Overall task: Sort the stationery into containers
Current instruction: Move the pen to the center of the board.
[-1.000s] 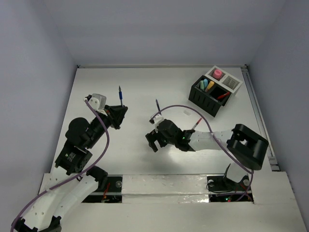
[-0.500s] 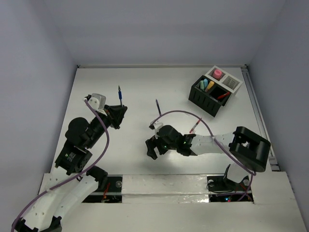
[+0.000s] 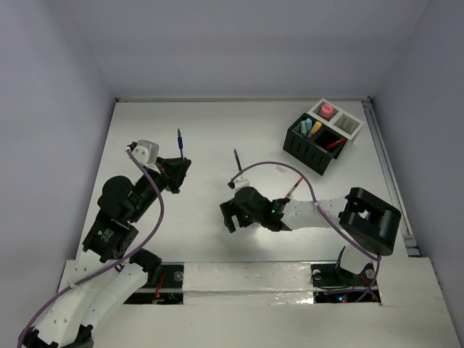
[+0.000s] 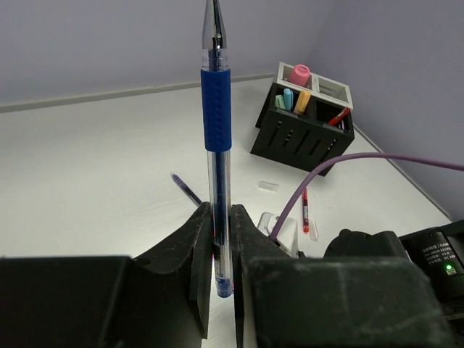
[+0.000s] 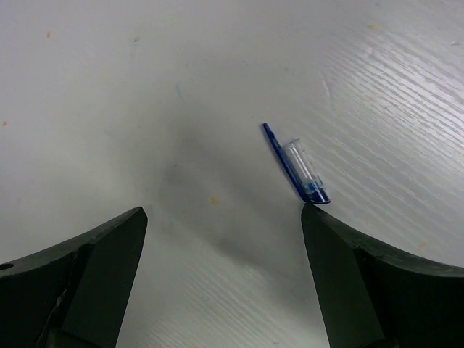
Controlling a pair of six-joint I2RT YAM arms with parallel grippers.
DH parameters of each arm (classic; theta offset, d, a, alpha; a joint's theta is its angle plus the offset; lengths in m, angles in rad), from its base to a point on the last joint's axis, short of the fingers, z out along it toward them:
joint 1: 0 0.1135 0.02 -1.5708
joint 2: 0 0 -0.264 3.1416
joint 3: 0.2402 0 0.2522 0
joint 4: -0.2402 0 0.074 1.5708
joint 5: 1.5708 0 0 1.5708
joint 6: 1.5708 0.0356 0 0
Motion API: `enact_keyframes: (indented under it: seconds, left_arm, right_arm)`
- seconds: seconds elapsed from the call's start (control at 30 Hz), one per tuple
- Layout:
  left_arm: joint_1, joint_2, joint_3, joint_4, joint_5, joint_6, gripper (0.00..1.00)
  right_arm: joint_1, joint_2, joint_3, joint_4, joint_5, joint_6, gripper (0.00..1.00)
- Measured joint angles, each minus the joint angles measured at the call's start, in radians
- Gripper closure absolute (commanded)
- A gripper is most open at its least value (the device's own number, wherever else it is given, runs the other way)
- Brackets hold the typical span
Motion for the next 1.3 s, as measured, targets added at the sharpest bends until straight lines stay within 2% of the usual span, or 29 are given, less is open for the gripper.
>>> enact_keyframes:
  seconds: [0.2,0.73,0.77,0.83,1.0,1.3]
  left_arm:
    - [0.000,0.000,0.000,0.000,0.000,0.000,1.00]
    - [0.000,-0.007,-0.002,0.000,0.000,0.000,1.00]
    - [0.000,-0.007,-0.002,0.000,0.000,0.000,1.00]
    - [0.000,-0.007,-0.002,0.000,0.000,0.000,1.00]
    - [0.004,-0.007,-0.003,0.000,0.003,0.000,1.00]
    - [0.013,-0.008,-0.004,0.000,0.004,0.000,1.00]
  right_arm:
    - [-0.006,0.018,0.019,-0.017,0.051,-0.002,0.06]
    - [-0.085,0.094,0.131,-0.019,0.031,-0.075,0.00]
    - [-0.085,0.093,0.132,-0.019,0.029,-0.077,0.01]
    - [-0.084,0.087,0.132,-0.029,0.016,-0.077,0.09]
    - [-0.084,0.047,0.108,-0.055,-0.041,-0.038,0.16]
    - [-0.084,0.065,0.114,-0.101,-0.072,0.001,0.16]
